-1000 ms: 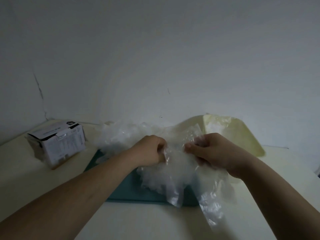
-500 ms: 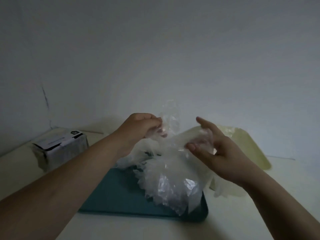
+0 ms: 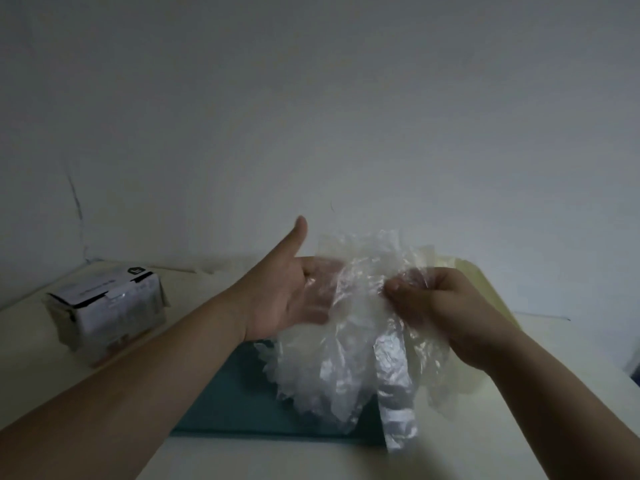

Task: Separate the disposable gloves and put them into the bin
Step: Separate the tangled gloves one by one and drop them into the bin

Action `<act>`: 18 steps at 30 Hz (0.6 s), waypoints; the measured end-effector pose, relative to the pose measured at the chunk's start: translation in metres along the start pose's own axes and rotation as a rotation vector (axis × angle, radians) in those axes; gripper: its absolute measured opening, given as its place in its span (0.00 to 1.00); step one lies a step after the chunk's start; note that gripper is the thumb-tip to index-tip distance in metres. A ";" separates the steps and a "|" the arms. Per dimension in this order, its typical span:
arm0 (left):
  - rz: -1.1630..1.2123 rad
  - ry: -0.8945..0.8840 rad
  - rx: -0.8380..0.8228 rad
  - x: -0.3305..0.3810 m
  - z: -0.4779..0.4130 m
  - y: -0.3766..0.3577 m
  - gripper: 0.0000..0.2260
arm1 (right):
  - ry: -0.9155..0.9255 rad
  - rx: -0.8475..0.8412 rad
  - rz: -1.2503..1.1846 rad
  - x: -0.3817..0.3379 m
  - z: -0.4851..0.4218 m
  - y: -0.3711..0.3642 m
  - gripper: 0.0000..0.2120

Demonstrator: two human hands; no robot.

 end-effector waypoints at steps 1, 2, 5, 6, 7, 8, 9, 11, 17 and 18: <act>-0.071 -0.032 0.005 0.001 -0.002 -0.004 0.34 | -0.011 0.020 0.014 0.000 -0.002 0.006 0.15; -0.130 -0.069 0.025 0.001 -0.005 -0.006 0.27 | -0.022 0.031 0.035 0.000 -0.004 0.011 0.15; -0.203 -0.146 0.155 0.006 -0.020 -0.010 0.07 | -0.074 0.095 0.051 0.002 -0.018 0.035 0.10; -0.187 -0.158 0.180 0.009 -0.024 -0.013 0.07 | -0.092 0.157 0.067 0.005 -0.026 0.051 0.09; -0.170 -0.162 0.187 0.012 -0.024 -0.015 0.08 | -0.101 0.234 0.117 0.008 -0.034 0.069 0.08; -0.166 -0.171 0.186 0.016 -0.023 -0.016 0.08 | -0.104 0.311 0.210 0.013 -0.042 0.087 0.08; -0.175 -0.185 0.179 0.021 -0.023 -0.019 0.08 | -0.103 0.373 0.327 0.017 -0.052 0.105 0.08; -0.192 -0.215 0.161 0.033 -0.019 -0.021 0.08 | -0.098 0.431 0.530 0.028 -0.070 0.125 0.11; -0.163 -0.277 -0.089 0.069 0.011 -0.057 0.08 | -0.125 0.387 0.754 0.062 -0.111 0.114 0.12; -0.158 -0.279 -0.137 0.073 0.014 -0.066 0.08 | -0.147 0.370 0.773 0.067 -0.113 0.111 0.10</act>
Point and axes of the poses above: each hand's wrist, its own z-axis away from the middle knuckle, its own y-axis out of the back of the hand, x = y × z, the point moved 10 cm from there along -z, towards the middle knuckle, and after that the axes turned 10 degrees about x, right-handed, at the moved point
